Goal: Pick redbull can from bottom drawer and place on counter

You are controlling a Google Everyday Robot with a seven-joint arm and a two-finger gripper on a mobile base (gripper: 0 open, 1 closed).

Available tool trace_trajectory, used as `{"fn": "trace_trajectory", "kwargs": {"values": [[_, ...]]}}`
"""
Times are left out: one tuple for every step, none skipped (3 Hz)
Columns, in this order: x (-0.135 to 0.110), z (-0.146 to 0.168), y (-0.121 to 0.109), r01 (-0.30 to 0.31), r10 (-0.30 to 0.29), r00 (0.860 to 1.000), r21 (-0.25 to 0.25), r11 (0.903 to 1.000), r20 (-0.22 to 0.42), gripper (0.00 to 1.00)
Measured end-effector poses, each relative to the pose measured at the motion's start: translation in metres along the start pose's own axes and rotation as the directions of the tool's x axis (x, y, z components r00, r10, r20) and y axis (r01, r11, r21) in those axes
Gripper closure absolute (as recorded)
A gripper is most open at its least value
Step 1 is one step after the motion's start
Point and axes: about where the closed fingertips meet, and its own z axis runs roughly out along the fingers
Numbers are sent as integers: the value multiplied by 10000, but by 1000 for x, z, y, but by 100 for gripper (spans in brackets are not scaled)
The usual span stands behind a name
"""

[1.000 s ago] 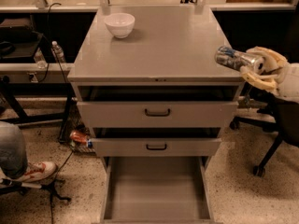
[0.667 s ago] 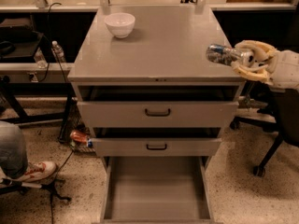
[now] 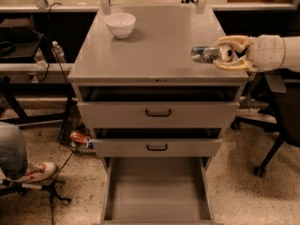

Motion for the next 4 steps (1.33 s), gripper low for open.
{"fn": "trace_trajectory", "kwargs": {"values": [[16, 16, -7, 183, -204, 9989, -507, 9985, -419, 100], [27, 28, -13, 240, -282, 9980, -724, 9971, -565, 100], [35, 36, -17, 260, -315, 9975, -856, 9960, -636, 100], [41, 42, -20, 290, -359, 9968, -946, 9951, -715, 100]]}}
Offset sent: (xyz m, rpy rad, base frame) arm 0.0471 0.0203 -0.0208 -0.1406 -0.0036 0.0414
